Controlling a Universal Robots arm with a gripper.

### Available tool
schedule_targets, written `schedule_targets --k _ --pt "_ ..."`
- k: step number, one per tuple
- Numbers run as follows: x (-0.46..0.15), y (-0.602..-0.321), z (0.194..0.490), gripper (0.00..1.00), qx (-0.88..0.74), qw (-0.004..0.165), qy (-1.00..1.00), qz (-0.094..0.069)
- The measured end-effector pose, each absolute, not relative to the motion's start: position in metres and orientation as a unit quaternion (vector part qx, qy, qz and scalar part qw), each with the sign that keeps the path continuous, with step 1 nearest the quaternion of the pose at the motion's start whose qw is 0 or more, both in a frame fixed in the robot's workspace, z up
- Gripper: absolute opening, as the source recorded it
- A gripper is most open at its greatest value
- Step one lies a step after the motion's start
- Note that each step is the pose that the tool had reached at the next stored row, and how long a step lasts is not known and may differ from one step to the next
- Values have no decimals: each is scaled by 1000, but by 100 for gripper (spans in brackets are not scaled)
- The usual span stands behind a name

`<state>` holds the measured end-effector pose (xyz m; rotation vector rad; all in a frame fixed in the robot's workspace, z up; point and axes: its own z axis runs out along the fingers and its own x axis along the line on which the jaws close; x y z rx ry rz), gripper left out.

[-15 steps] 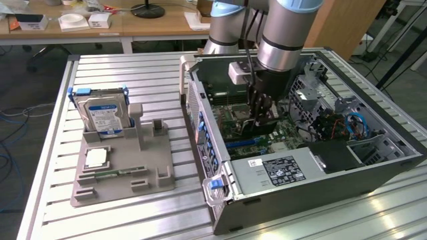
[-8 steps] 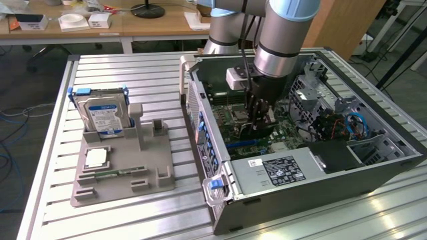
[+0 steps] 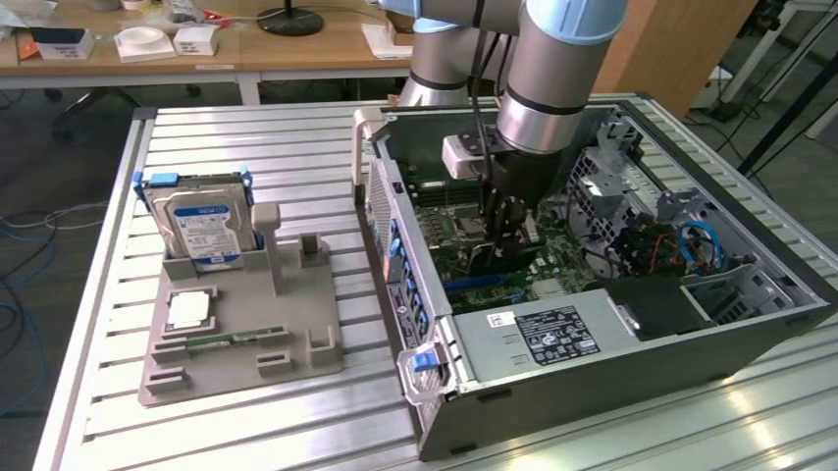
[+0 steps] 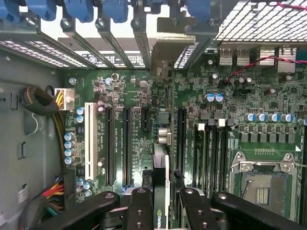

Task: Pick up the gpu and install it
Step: 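Insert the gpu into the slot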

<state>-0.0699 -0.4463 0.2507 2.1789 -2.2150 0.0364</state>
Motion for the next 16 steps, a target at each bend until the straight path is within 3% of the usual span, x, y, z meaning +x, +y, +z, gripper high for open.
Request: schedule_targets --k 4,16 --pt "-70 -456 251 26 701 18 -713 11" --pt "-76 -449 245 26 701 18 -713 12"
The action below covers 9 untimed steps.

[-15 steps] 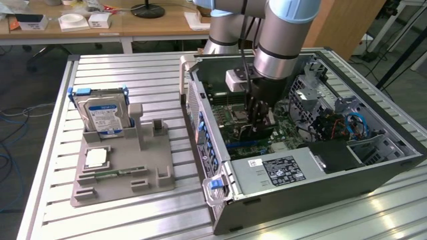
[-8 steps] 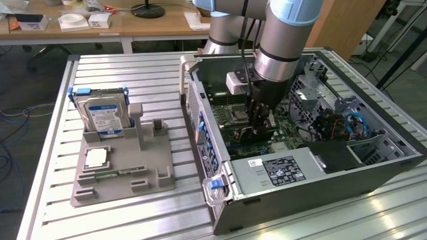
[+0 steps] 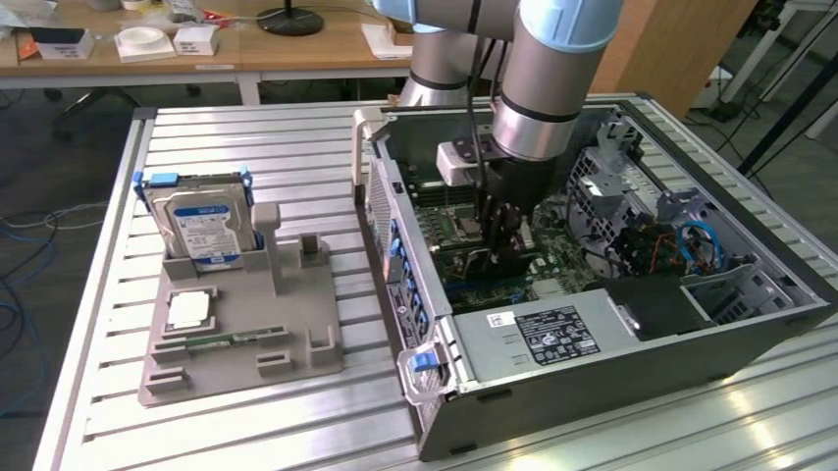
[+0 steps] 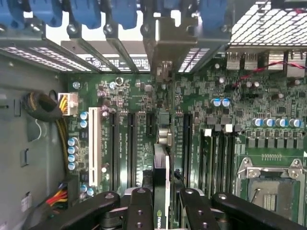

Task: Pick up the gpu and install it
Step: 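Insert the gpu into the slot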

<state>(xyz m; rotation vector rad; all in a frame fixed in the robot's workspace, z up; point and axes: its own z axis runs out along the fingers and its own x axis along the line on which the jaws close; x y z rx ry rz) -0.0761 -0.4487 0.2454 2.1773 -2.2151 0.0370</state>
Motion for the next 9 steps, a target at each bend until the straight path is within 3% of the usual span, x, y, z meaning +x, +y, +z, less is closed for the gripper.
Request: schedule_targets --k 9 --pt "-76 -447 243 26 701 17 -713 12"
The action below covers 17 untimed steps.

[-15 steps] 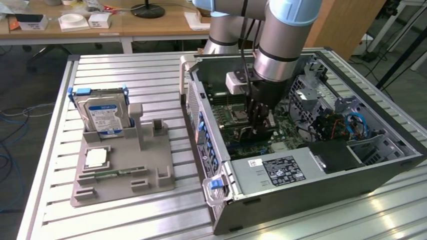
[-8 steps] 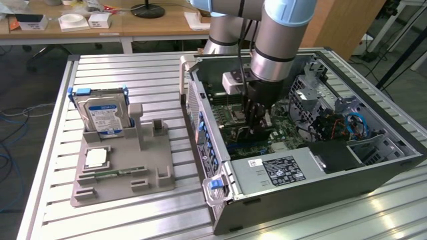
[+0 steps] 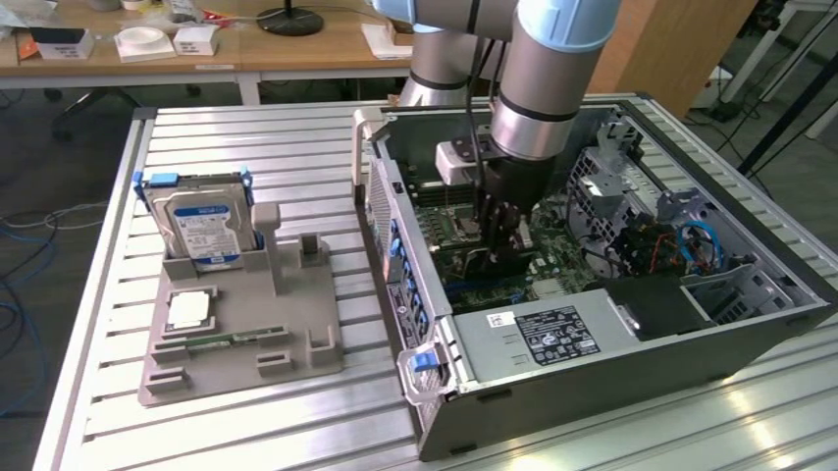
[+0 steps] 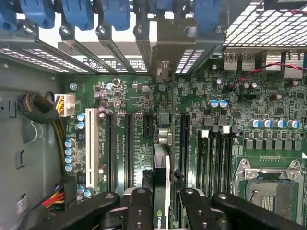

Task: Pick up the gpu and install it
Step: 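Insert the gpu into the slot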

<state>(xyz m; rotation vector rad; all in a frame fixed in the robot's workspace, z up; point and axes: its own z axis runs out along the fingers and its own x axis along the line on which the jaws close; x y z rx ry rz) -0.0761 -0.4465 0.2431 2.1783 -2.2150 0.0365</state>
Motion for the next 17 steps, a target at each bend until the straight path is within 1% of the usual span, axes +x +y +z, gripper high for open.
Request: schedule_targets --k 6,10,17 --pt "-76 -447 240 26 701 17 -713 12" --pt "-76 -446 247 26 701 15 -713 11" --pt "-76 -446 248 26 701 16 -713 12"
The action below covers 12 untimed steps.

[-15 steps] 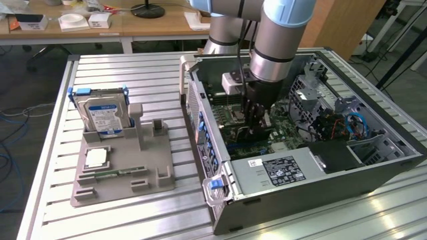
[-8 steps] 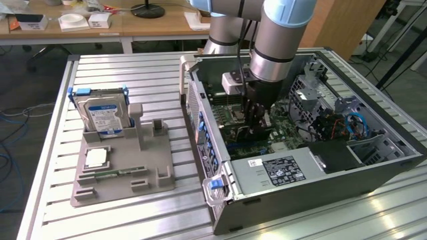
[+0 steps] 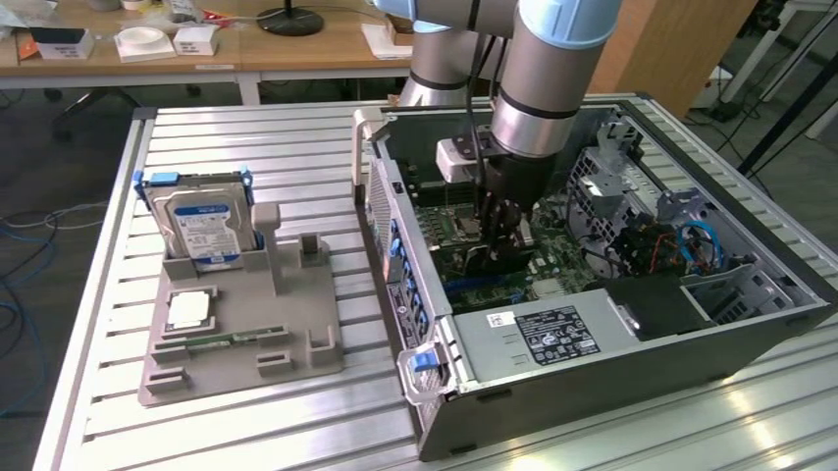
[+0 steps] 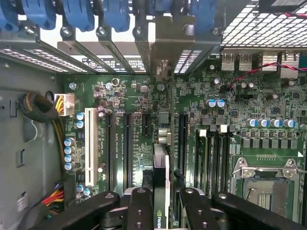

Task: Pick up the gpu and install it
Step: 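Insert the gpu into the slot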

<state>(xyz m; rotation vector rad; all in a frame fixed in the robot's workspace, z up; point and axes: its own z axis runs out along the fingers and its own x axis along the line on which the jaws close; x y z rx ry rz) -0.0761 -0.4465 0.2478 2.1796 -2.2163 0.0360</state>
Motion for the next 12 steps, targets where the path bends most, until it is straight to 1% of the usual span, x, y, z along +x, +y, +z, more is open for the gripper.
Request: schedule_targets --k 12 --pt "-78 -444 243 26 701 17 -713 12"
